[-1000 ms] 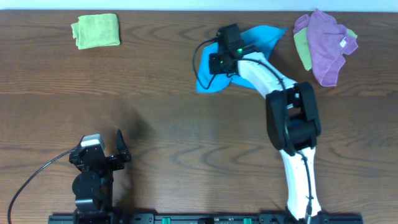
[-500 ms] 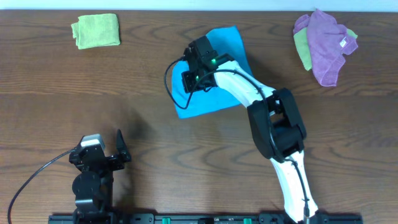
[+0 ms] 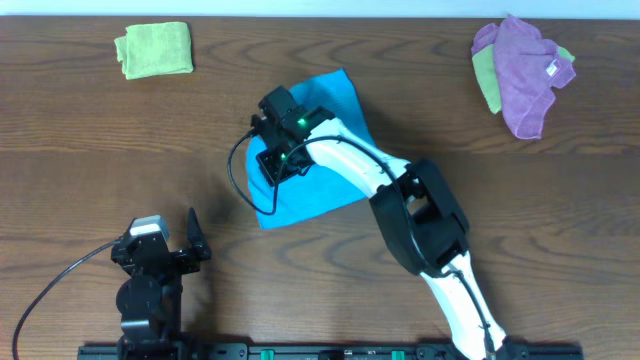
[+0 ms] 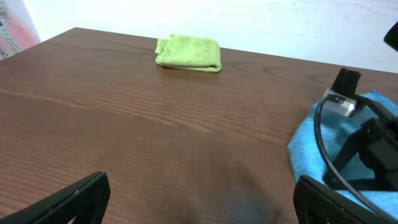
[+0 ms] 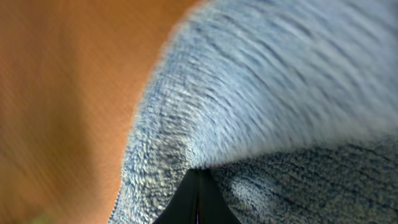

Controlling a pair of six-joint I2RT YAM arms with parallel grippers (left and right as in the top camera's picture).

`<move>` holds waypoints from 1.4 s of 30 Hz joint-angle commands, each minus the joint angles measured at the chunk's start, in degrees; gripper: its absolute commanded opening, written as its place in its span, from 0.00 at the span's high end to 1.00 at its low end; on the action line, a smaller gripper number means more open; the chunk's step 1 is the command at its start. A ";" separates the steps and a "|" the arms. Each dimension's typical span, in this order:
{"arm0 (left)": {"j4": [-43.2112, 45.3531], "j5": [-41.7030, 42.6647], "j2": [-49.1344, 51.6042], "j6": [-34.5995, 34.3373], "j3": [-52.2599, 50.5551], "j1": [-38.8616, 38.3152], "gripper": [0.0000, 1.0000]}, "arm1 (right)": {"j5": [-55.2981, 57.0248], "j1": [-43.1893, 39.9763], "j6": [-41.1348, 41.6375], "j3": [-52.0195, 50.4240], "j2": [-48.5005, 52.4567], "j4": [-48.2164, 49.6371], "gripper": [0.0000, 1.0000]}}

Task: Fold the cloth
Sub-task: 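Drag the blue cloth toward table center and release it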

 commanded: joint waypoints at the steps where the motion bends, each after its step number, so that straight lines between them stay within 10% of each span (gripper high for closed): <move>1: -0.46 -0.83 -0.37 0.37 -1.51 0.39 0.05 | 4.31 1.31 -2.32 -0.92 0.72 -2.12 0.98; 18: -0.46 -0.81 -0.37 0.37 -1.51 0.39 0.04 | 17.59 0.28 -9.38 12.46 -12.15 -14.75 0.98; 22: -0.48 -0.83 -0.37 0.37 -1.51 0.39 0.05 | 23.23 0.26 -10.14 12.48 -16.39 -16.87 0.70; 33: -0.48 -0.81 -0.37 0.37 -1.51 0.39 0.05 | 30.14 -5.90 -8.48 11.96 -20.06 -33.68 0.68; 42: -0.46 -0.83 -0.37 0.37 -1.51 0.39 0.05 | 19.39 -19.12 -9.97 -1.40 -28.13 -30.45 0.46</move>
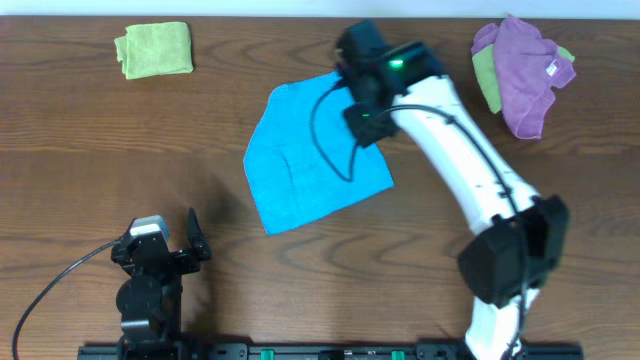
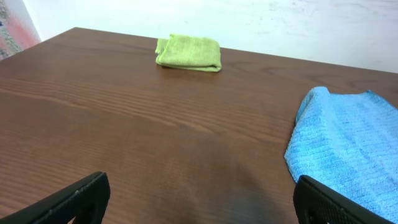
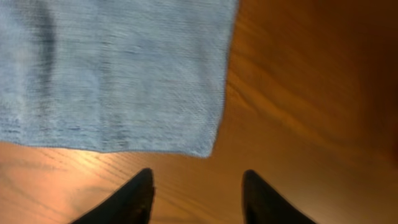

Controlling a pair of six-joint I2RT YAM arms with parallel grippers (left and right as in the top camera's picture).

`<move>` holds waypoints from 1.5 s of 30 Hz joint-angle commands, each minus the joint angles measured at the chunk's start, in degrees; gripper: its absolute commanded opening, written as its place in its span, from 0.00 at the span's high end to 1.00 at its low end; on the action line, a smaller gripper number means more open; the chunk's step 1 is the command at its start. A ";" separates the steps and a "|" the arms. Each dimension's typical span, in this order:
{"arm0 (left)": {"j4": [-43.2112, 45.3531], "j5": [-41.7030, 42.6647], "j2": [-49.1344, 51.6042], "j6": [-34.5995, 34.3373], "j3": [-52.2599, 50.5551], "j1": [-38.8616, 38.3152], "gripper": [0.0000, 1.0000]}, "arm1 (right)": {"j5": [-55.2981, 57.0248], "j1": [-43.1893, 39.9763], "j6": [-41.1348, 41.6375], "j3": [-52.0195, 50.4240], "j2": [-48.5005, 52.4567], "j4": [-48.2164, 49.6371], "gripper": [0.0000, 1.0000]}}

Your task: Fold the cloth

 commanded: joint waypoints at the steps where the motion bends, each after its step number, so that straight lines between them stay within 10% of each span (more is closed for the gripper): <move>1: -0.46 -0.81 -0.37 0.37 -1.49 0.39 0.04 | -7.63 -5.22 -1.31 -7.48 -6.95 2.21 0.41; 16: -0.46 -0.81 -0.37 0.37 -1.51 0.39 0.04 | -23.96 -9.55 -1.40 -38.91 -12.00 24.17 0.37; 45: -0.46 -0.81 -0.37 0.37 -1.51 0.39 0.05 | -25.68 -13.64 1.66 -43.98 -2.82 35.43 0.48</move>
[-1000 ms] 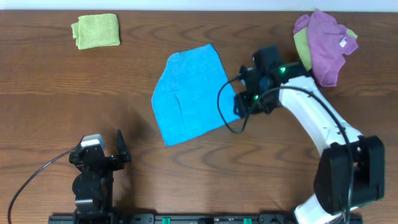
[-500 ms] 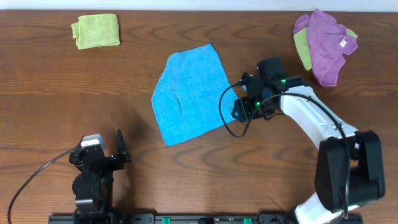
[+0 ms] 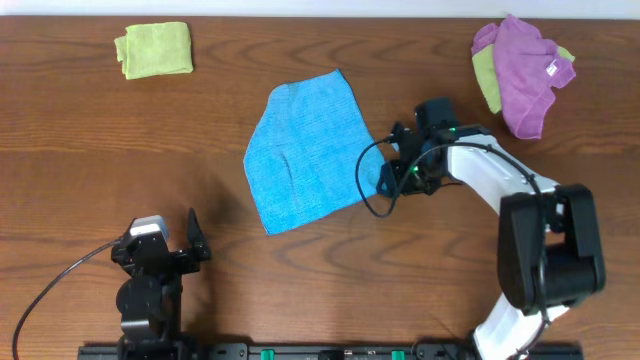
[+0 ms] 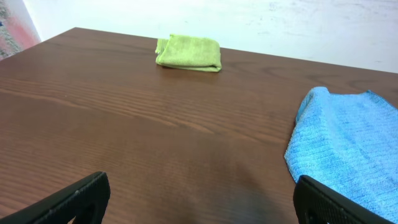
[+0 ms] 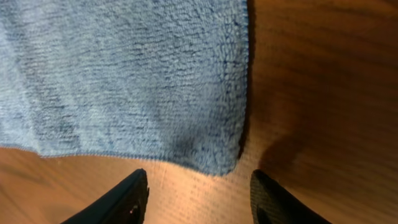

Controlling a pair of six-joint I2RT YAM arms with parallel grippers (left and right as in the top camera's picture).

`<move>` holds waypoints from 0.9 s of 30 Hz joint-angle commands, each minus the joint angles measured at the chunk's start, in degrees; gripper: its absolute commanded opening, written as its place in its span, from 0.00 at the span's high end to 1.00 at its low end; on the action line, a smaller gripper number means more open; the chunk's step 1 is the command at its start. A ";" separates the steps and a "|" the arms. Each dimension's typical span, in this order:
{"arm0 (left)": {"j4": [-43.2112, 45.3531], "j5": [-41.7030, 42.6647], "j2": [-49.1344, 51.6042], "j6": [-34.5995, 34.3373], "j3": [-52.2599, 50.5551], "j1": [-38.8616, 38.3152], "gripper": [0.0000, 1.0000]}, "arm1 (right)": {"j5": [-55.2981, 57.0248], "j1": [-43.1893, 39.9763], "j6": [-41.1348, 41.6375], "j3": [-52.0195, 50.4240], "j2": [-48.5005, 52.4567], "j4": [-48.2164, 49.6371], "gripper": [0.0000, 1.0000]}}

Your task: Fold the cloth

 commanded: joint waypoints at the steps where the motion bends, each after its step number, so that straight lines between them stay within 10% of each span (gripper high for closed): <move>1: -0.46 -0.81 -0.37 0.37 -1.51 0.39 0.05 | -0.76 -0.37 1.51 -0.31 1.99 0.61 0.48; 10: -0.48 -0.83 -0.37 0.37 -1.51 0.39 0.05 | -1.84 -0.37 3.04 -0.31 3.52 3.39 0.61; 16: -0.46 -0.83 -0.37 0.37 -1.51 0.39 0.05 | -1.77 -0.33 3.26 -0.28 3.69 2.97 0.99; 27: -0.31 -0.85 -0.37 0.37 -1.51 0.39 0.05 | 2.19 -0.33 7.91 3.32 0.28 -15.63 0.98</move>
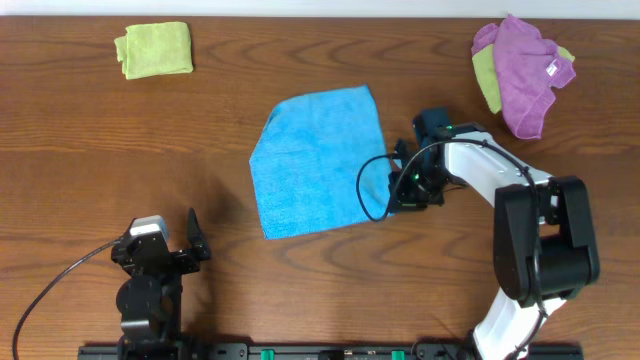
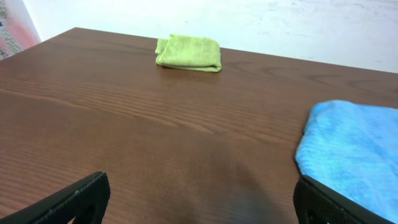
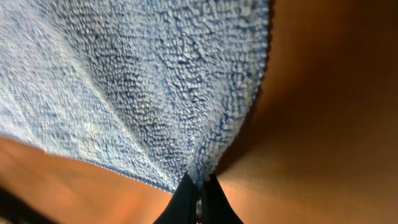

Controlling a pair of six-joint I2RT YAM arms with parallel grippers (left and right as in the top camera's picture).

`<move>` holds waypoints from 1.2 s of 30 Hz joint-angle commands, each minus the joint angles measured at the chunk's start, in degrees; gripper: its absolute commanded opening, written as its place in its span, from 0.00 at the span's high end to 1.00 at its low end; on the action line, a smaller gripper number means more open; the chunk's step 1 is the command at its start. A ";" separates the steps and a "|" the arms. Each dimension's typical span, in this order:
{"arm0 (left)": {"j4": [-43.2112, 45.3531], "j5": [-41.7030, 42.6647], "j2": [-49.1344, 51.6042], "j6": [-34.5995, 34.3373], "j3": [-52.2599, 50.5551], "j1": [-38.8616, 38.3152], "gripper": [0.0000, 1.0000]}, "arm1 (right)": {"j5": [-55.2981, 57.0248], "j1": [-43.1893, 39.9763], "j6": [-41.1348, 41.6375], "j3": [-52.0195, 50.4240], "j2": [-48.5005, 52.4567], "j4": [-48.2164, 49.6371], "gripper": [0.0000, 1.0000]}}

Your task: Fold the cloth

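Observation:
The blue cloth (image 1: 315, 160) lies spread flat at the table's middle; its near-left part also shows in the left wrist view (image 2: 354, 155). At the cloth's lower right corner my right gripper (image 1: 398, 195) is shut, pinching that corner. In the right wrist view the black fingertips (image 3: 186, 205) are pressed together on a ridge of blue terry (image 3: 155, 81). My left gripper (image 1: 172, 243) rests near the front left edge, far from the cloth, wide open with nothing between its fingers (image 2: 68, 198).
A folded green cloth (image 1: 154, 49) sits at the back left, also in the left wrist view (image 2: 188, 53). A purple cloth (image 1: 528, 68) lies heaped on a green one at the back right. Black cable loops off the right wrist over the cloth's right edge.
My right gripper, open beside the cloth's lower right corner before, is now shut on that corner. The cloth has shifted right and squared up; its left edge moved right in the left wrist view.
My right gripper was first shut on the cloth, which lay bunched under it at the middle. Then it stood open beyond the far right corner with the cloth spread out. Later it hovered open at the lower right corner, and now it pinches that corner. The left arm stayed still.

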 commanded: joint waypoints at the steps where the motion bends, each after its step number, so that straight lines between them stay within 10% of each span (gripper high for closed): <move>1: -0.31 -0.85 -0.37 0.37 -1.51 0.39 0.05 | 4.24 -0.17 3.82 2.21 -2.49 -3.67 0.98; 10: -0.24 -0.85 -0.37 0.37 -1.51 0.39 0.04 | 11.54 -0.20 5.64 2.71 -8.39 -11.58 0.94; 11: -0.24 -0.87 -0.37 0.37 -1.51 0.39 0.05 | 11.52 -0.17 5.66 2.71 -8.41 -12.37 0.56; 12: -0.24 -0.85 -0.37 0.37 -1.51 0.39 0.05 | 11.54 -0.20 5.64 2.71 -8.41 -13.00 0.41; 16: 0.11 -0.94 -0.37 0.37 -1.51 0.39 0.04 | 11.76 -0.20 5.66 2.75 -8.41 -14.82 0.07; 36: 10.08 38.23 -0.37 -20.94 -1.51 0.35 0.05 | 14.27 -0.20 6.49 23.08 -9.05 -11.15 0.01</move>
